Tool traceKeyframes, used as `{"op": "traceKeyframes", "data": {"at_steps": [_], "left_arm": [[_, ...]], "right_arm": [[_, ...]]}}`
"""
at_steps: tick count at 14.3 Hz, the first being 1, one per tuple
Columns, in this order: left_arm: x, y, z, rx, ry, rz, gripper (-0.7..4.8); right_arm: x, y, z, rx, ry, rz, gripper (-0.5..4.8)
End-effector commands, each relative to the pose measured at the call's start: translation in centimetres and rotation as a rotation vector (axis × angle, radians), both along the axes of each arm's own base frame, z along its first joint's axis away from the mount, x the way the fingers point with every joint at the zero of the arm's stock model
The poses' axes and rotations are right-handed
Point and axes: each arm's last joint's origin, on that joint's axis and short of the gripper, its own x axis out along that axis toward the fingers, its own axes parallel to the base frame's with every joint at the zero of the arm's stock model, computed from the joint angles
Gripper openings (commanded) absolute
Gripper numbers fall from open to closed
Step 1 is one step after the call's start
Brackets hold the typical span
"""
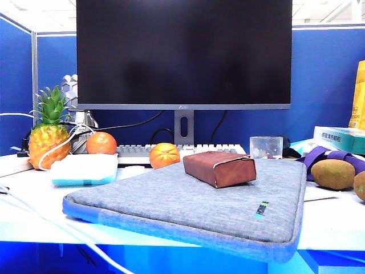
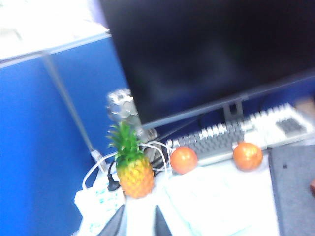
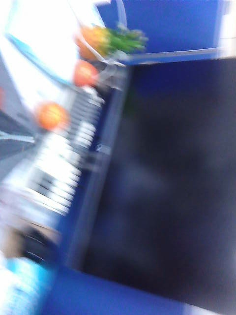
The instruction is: Close the glasses case.
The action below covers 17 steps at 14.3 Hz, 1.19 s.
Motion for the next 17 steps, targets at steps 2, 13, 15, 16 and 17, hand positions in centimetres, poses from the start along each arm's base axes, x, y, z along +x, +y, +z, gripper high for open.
{"op": "traceKeyframes", "data": {"at_steps": [2, 13, 15, 16, 17], "left_arm": [[-0.9, 0.5, -5.5, -0.169, -0.013, 0.049, 0.85], [4.4, -1.2, -16.1, -0.344, 0.262, 0.128, 0.84], [4.4, -1.2, -16.3, -0.338, 0.277, 0.13, 0.84], [4.4, -1.2, -16.3, -0.339, 0.276, 0.13, 0.84], [4.4, -1.2, -16.3, -0.339, 0.276, 0.13, 0.84]], "right_arm": [[-1.1, -0.5, -6.8, 0.166, 0.012, -0.051, -0.06], [0.3, -0.2, -17.5, 0.279, 0.37, -0.092, -0.06], [0.2, -0.2, -17.9, 0.268, 0.406, -0.099, -0.06], [0.2, -0.2, -18.0, 0.265, 0.415, -0.101, -0.06], [0.2, -0.2, -18.0, 0.264, 0.418, -0.101, -0.06]]}}
